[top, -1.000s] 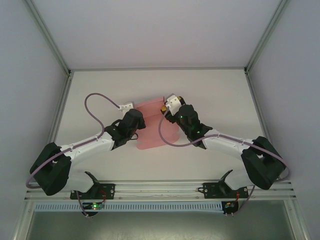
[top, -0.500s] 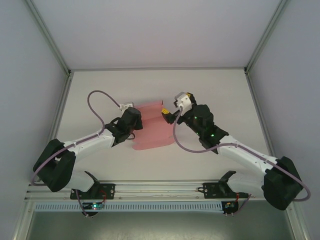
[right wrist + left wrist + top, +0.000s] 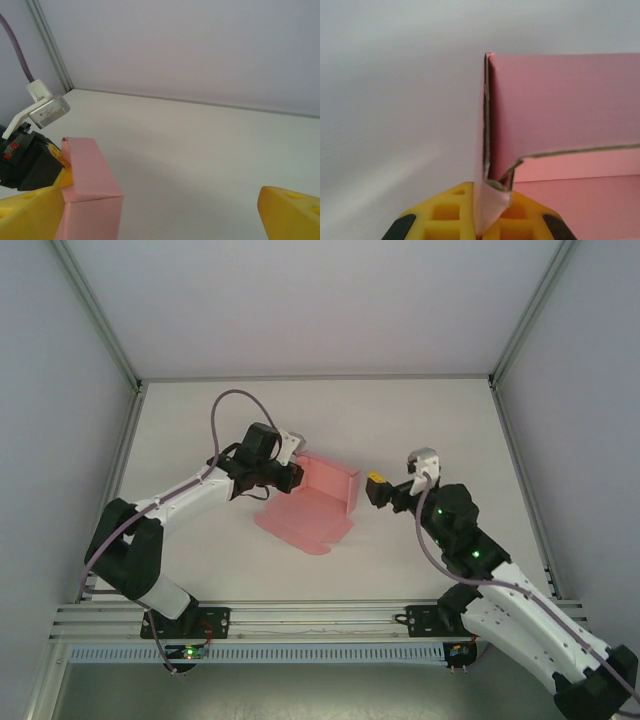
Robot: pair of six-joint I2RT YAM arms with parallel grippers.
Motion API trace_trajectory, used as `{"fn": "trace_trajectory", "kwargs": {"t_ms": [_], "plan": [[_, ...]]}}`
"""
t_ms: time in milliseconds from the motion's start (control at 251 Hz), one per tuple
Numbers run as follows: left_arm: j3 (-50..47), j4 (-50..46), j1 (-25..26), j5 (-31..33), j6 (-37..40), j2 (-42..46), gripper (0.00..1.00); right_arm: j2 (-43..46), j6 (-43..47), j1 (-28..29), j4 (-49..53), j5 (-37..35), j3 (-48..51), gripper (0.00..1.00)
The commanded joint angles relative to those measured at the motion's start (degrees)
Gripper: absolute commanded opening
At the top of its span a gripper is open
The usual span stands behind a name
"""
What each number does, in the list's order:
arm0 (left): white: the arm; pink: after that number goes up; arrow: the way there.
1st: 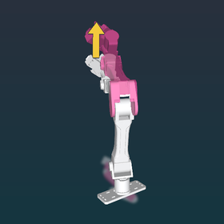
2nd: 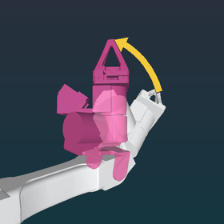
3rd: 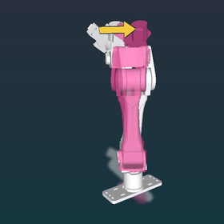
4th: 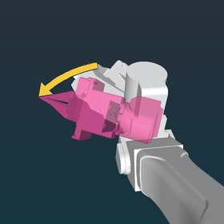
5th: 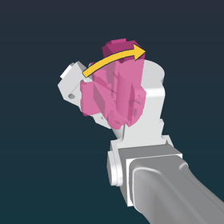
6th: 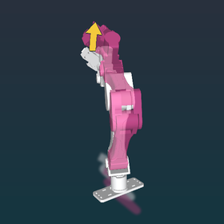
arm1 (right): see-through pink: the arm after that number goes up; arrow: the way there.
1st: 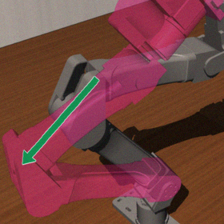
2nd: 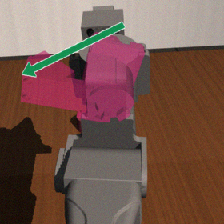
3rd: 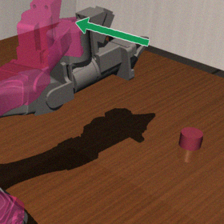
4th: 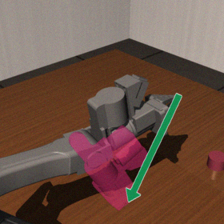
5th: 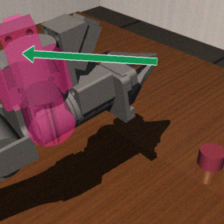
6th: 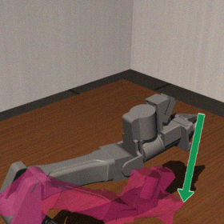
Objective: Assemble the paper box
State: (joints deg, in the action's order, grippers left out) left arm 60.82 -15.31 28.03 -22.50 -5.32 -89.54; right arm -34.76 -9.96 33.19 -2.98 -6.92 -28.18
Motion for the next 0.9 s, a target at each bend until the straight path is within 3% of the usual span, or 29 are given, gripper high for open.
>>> {"fn": "trace_trajectory", "kwargs": {"t_ms": [0, 223, 339, 595, 894], "plan": [[3.91, -8.70, -0.08, -4.91, 10.31, -1.37, 0.00, 5.32, -2.04, -0.54, 3.21, -3.26, 2.67, 0.98], [10.76, -20.80, 3.16, -0.91, 22.35, -5.45, 0.00, 10.50, -1.82, -0.83, 5.79, -5.82, 4.12, 0.98], [15.77, -27.50, 6.60, 10.57, 26.74, -10.01, 0.01, 9.55, -1.82, -0.92, 5.97, -5.64, 3.90, 0.98], [28.14, -40.85, 13.37, 27.25, 31.60, -24.89, 0.00, 6.30, -1.55, -1.21, 6.56, -5.59, 2.90, 0.98], [37.45, -43.01, 18.26, 46.29, 31.64, -39.30, 0.00, 7.07, -1.51, -1.44, 6.94, -5.91, 3.02, 0.98]]}}
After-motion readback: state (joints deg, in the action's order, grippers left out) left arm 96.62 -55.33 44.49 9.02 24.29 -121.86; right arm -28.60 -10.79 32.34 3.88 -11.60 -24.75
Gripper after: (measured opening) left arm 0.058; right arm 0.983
